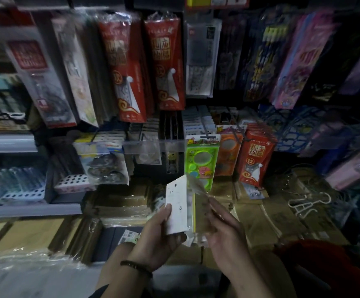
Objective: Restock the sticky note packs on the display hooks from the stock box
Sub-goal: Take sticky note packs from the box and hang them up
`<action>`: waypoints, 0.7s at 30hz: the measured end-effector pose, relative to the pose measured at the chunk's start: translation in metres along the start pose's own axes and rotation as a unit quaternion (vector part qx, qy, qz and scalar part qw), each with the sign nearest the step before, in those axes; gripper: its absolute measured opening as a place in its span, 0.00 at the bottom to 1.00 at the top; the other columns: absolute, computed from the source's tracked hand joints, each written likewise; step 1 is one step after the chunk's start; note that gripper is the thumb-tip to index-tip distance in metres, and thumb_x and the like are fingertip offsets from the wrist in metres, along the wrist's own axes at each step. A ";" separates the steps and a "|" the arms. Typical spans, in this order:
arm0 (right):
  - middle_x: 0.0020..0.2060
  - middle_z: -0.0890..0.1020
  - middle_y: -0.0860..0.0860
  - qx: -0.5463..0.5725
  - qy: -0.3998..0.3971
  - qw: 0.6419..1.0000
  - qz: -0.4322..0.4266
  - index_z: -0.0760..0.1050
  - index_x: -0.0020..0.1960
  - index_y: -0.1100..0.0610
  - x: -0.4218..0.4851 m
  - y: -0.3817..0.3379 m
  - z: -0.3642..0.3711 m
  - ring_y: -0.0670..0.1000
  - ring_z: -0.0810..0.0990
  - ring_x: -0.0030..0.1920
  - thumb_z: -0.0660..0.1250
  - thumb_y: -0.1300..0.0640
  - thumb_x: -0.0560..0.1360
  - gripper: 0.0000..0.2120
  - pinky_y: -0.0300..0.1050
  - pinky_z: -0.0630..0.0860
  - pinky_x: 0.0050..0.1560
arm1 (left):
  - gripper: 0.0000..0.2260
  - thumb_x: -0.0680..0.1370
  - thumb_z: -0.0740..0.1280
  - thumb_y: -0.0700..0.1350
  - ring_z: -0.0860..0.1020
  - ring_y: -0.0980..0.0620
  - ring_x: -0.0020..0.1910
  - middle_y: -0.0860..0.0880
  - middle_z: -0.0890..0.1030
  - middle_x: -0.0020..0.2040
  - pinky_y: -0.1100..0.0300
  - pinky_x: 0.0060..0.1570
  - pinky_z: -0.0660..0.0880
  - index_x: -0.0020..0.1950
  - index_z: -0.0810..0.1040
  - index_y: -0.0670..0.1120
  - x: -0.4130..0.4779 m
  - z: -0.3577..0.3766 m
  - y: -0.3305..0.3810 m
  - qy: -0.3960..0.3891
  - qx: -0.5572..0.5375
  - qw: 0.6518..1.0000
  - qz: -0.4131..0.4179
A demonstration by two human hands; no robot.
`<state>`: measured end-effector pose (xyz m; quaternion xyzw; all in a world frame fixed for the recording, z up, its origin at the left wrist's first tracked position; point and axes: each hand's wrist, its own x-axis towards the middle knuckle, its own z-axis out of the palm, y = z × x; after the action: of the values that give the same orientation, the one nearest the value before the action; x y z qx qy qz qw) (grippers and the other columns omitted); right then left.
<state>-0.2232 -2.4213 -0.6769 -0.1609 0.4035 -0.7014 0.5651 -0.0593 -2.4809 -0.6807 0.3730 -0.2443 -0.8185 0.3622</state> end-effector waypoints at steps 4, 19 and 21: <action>0.59 0.86 0.61 0.008 -0.044 0.999 -0.026 0.80 0.68 0.60 -0.009 -0.011 0.028 0.60 0.86 0.60 0.70 0.66 0.73 0.23 0.50 0.86 0.53 | 0.17 0.80 0.72 0.49 0.84 0.47 0.51 0.43 0.86 0.56 0.52 0.50 0.77 0.68 0.78 0.47 -0.006 0.031 -0.001 -0.024 0.177 0.978 0.107; 0.50 0.90 0.48 -0.233 0.023 0.944 -0.234 0.82 0.64 0.49 -0.016 -0.082 0.071 0.49 0.89 0.51 0.75 0.69 0.76 0.21 0.46 0.86 0.48 | 0.20 0.84 0.66 0.34 0.81 0.32 0.67 0.36 0.82 0.68 0.32 0.68 0.75 0.76 0.72 0.45 -0.053 0.066 0.084 -0.076 0.161 0.958 0.225; 0.53 0.89 0.47 -0.245 -0.003 0.941 -0.234 0.83 0.65 0.47 -0.018 -0.098 0.081 0.48 0.89 0.53 0.76 0.68 0.76 0.23 0.48 0.86 0.51 | 0.21 0.82 0.68 0.32 0.82 0.33 0.65 0.38 0.83 0.66 0.29 0.65 0.76 0.74 0.73 0.45 -0.065 0.074 0.100 -0.061 0.170 0.950 0.255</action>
<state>-0.2270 -2.4326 -0.5488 -0.3866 0.5117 -0.6930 0.3293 -0.0466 -2.4831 -0.5407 0.3041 -0.4882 -0.6663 0.4745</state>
